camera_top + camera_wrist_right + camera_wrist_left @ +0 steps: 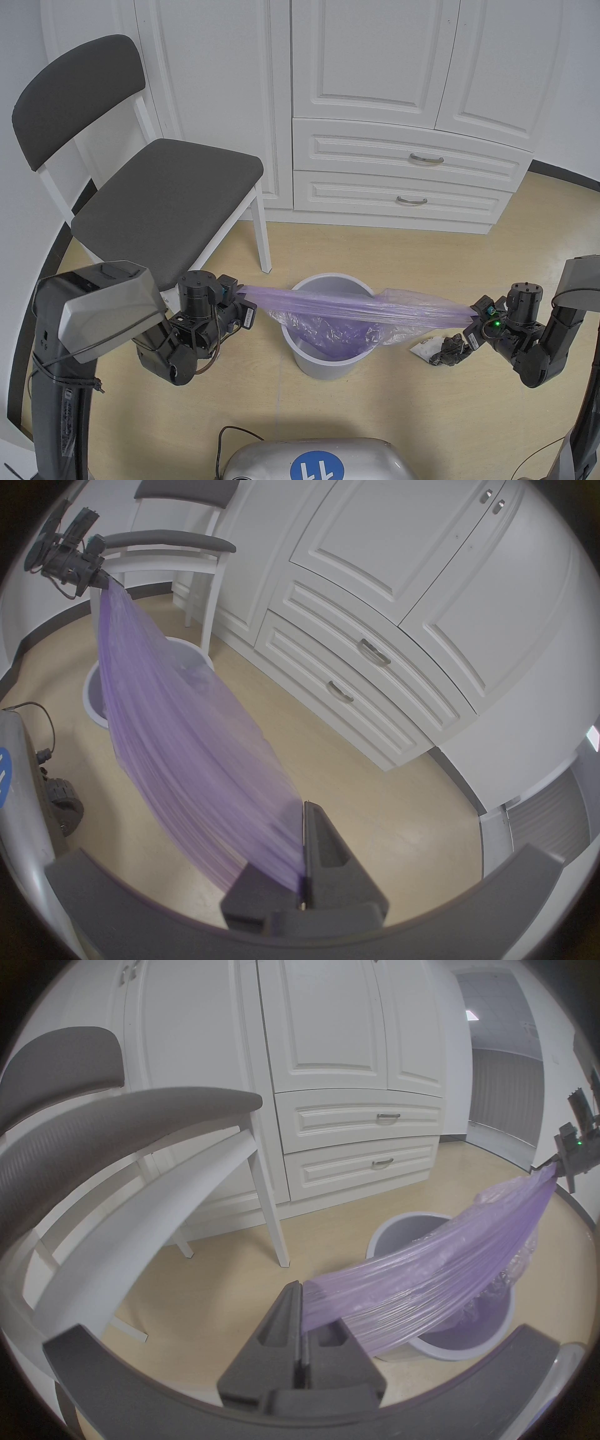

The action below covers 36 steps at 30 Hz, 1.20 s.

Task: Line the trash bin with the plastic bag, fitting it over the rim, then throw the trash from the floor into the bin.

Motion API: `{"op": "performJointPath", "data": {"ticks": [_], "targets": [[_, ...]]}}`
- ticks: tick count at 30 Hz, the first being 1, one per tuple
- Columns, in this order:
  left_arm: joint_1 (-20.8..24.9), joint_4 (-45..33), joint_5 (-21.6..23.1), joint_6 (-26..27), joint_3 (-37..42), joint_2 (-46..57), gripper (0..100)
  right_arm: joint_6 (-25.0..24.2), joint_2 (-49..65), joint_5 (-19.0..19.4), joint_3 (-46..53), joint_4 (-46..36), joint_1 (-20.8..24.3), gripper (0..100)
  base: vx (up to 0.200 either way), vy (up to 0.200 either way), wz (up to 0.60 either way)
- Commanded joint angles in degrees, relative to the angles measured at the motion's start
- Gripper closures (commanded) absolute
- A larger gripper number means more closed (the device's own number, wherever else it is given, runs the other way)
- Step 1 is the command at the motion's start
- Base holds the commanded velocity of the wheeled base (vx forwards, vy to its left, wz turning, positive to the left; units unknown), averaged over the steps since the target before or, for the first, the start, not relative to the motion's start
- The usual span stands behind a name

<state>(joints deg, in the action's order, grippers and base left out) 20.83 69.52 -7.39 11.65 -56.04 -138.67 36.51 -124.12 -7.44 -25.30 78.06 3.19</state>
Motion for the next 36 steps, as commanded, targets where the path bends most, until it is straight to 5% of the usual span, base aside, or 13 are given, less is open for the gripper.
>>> {"op": "performJointPath", "data": {"ticks": [1, 14, 19, 30, 36], "targets": [[2.98, 0.88, -1.67, -1.11, -4.08, -6.35, 100, -1.09, -5.87, -1.26, -3.80, 0.52, 1.46, 100, 0.000, 0.000, 0.00], [6.94, 0.70, -6.68, -8.93, -11.81, -8.90, 100, -20.08, -13.95, -13.66, -16.98, 2.54, 14.30, 100, 0.000, 0.000, 0.00], [9.66, 1.40, -6.68, -9.98, -9.17, -7.23, 100, -24.29, -13.25, -14.54, -18.12, 2.54, 17.90, 100, 0.000, 0.000, 0.00], [11.51, 1.05, -6.94, -9.46, -8.21, -9.60, 100, -25.61, -18.43, -17.00, -21.64, 2.10, 18.95, 100, 0.000, 0.000, 0.00], [7.99, -0.88, -8.08, -4.27, -7.15, -8.90, 100, -21.92, -18.26, -17.61, -19.27, -0.80, 15.79, 100, 0.000, 0.000, 0.00]]}}
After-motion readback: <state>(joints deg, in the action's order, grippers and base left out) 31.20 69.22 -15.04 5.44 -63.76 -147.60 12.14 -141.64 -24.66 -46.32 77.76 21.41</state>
